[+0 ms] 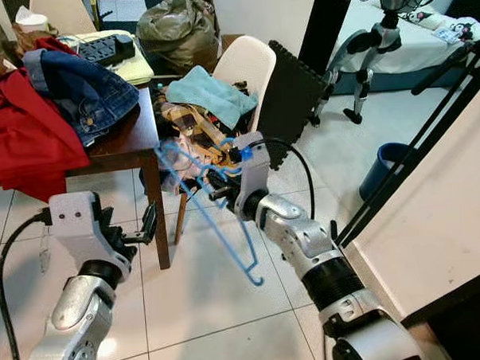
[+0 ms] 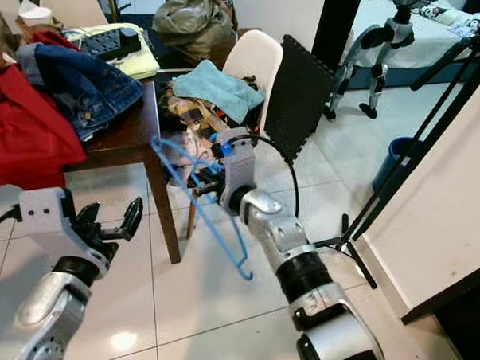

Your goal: Hang hanger

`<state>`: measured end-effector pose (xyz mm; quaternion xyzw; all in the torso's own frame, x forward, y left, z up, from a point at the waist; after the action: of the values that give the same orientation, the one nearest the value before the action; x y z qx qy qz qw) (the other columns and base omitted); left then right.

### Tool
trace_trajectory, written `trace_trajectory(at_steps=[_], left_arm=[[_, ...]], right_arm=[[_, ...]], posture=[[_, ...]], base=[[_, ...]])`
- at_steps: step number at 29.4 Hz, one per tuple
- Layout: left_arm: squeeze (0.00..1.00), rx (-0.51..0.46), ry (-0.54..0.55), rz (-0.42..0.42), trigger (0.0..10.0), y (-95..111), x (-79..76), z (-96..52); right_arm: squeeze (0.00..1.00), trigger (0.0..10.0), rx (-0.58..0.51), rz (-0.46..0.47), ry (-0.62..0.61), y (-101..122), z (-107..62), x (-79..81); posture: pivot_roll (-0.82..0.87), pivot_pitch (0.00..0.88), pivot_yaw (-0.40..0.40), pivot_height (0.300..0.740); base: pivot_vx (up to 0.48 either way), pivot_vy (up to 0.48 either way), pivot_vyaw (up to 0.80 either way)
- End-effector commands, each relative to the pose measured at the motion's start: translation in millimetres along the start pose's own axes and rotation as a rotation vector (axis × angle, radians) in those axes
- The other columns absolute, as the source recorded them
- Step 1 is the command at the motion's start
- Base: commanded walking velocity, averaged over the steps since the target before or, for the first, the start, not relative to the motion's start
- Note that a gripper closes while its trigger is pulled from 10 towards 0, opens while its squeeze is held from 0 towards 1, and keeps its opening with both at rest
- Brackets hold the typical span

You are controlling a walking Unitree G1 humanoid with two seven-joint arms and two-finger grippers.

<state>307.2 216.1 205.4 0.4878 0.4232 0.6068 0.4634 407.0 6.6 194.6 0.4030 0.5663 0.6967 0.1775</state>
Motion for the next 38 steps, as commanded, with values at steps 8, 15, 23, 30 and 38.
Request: trace_trajectory(at_steps=[8,15,23,30,38], left_arm=[[0.0,-0.034,0.182,0.39,10.0,32,57.2,-1.7],[0.0,-0.009,0.182,0.462,10.0,27,56.7,-2.8],[0.0,0.005,0.183,0.485,10.0,26,57.9,-4.0],[0.0,0.025,0.176,0.459,10.0,17,52.1,-3.3],[0.0,0.11,0.055,0.313,10.0,-30,-7.0,-34.0]], right_arm=[[0.0,10.0,-0.133,-0.035,0.09,35,-0.2,15.9],[0.0,10.0,-0.144,-0.032,0.095,38,-1.3,17.1],[0.0,10.0,-0.161,-0.038,0.094,42,-1.1,15.8],[0.0,10.0,-0.18,-0.033,0.069,47,-2.1,7.6],[0.0,10.0,-0.135,-0.061,-0.066,17,-44.2,-46.3]], posture=[[0.12,0.132,-0.109,0.74],[0.11,0.13,-0.112,0.74],[0.12,0.123,-0.114,0.74],[0.11,0.105,-0.108,0.74],[0.08,0.081,-0.099,0.74]], base=[[0.323,0.0,0.58],[0.48,0.0,0.78],[0.48,0.0,0.29],[0.48,0.0,0.0],[0.294,0.0,0.0]])
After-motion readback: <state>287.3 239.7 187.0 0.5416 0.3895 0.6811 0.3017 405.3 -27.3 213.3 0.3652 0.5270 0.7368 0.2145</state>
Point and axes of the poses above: a point about 5 cm out from each wrist's last joint towards the gripper, its own z axis pointing out of the wrist towards the gripper, its own y axis along the axis of the wrist's last joint, x = y × z, the point moved 6 cm from there along z, pointing out of the wrist towards the gripper, and after that the axes turned 10 degrees about z, right-handed, at the moved point
